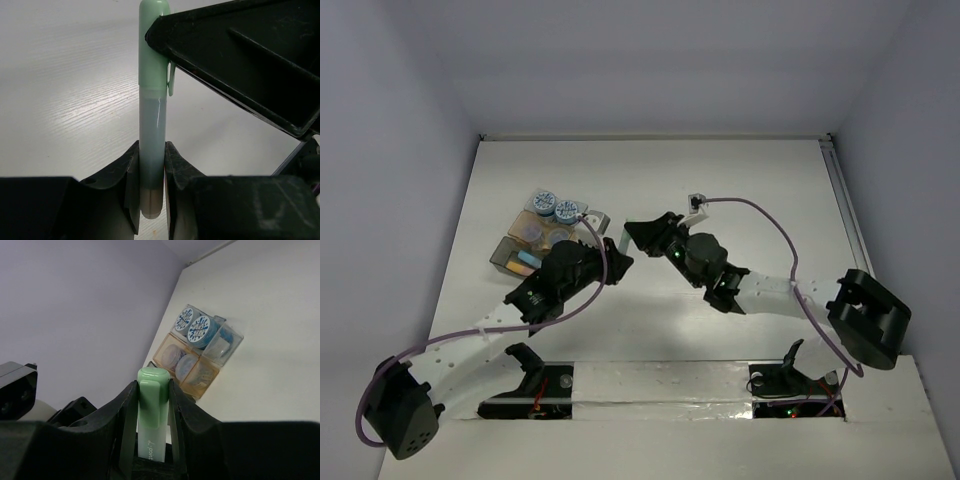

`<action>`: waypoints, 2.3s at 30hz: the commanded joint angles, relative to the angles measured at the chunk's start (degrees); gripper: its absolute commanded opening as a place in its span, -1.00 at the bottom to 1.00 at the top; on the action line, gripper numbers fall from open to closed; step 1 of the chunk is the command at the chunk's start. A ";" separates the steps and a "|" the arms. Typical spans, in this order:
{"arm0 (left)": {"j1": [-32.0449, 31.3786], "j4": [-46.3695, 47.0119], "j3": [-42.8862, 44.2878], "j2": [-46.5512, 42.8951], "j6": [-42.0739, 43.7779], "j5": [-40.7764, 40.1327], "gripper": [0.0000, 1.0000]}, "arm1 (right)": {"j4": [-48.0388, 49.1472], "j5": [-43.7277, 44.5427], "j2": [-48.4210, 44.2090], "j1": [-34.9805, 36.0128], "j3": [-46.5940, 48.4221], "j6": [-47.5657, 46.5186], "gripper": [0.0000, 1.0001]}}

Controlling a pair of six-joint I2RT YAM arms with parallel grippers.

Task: Sort the stationery into containers
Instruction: Close the pen cap on the pen, then place the pen in the storage box.

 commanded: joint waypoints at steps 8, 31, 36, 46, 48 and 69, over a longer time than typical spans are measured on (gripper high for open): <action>1.81 21.15 -2.51 -3.87 -5.55 -9.70 -1.00 | -23.67 1.02 -11.26 3.31 1.75 -3.81 0.27; 18.92 -15.77 3.90 -14.52 -16.10 -34.51 -1.00 | -48.28 12.28 -48.55 0.57 -13.63 -6.71 1.00; 28.34 -13.50 0.83 -10.31 -18.47 -27.21 -1.00 | -47.23 9.21 -47.05 0.57 -14.07 -7.33 1.00; 33.54 -6.20 -3.21 0.07 -25.59 -22.89 -1.00 | -46.79 7.09 -46.96 0.57 -15.65 -7.95 1.00; 33.54 -6.02 -3.83 1.22 -27.52 -23.42 -1.00 | -46.52 6.91 -46.52 0.57 -15.83 -8.21 1.00; 33.54 -14.11 -11.57 -5.02 -41.33 -30.10 -0.76 | -43.89 5.86 -44.41 0.57 -16.53 -8.65 1.00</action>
